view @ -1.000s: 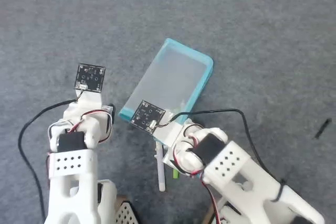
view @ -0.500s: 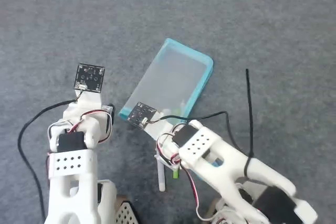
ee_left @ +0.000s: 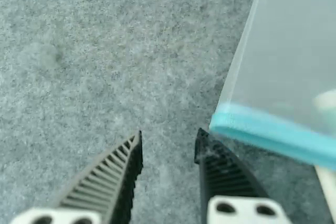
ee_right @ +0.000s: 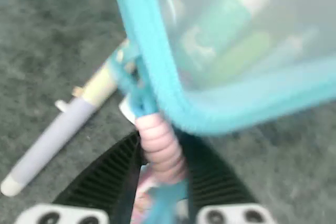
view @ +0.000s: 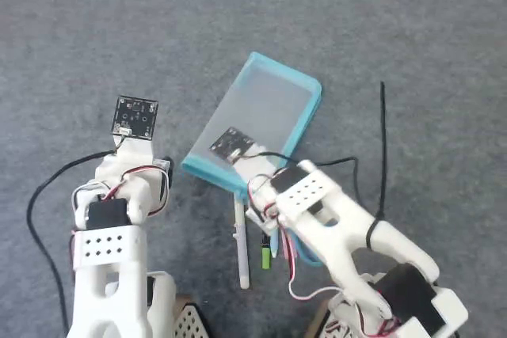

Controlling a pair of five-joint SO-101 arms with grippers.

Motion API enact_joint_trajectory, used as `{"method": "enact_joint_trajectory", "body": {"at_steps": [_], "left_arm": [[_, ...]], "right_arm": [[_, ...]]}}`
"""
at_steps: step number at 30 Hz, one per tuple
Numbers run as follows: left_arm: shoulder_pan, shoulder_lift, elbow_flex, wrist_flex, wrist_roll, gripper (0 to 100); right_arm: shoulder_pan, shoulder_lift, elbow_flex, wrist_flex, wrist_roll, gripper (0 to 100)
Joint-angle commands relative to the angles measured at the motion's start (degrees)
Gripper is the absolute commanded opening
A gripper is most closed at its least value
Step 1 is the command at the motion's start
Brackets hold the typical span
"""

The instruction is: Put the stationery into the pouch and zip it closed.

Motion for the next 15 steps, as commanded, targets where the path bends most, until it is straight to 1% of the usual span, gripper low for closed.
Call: {"method": "enact_joint_trajectory", "body": {"at_steps": [1, 3, 6, 9, 12, 15], "left_arm": [[-0.09, 0.0, -3.82, -1.85, 0.7, 17], [-0.18, 0.0, -4.53, -1.76, 0.88, 20], [0.0, 0.0, -5.23, -0.97, 0.97, 27], [0.18, 0.0, -6.02, -0.44, 0.53, 28], [0.18, -0.09, -6.11, -0.44, -1.85, 33], [0.79, -0.09, -5.76, -0.26, -2.02, 36]], "right_arm": [[4.88, -4.18, -6.07, 7.08, -0.44, 0.6], [6.02, -7.96, -7.38, 10.68, -0.18, 0.7], [6.37, -14.99, -7.82, 14.99, 2.29, 0.7], [6.2, -22.37, -8.0, 18.51, 3.6, 0.7], [6.11, -28.35, -8.44, 22.64, 4.75, 0.7], [6.29, -32.92, -9.49, 25.63, 7.03, 0.7]]}}
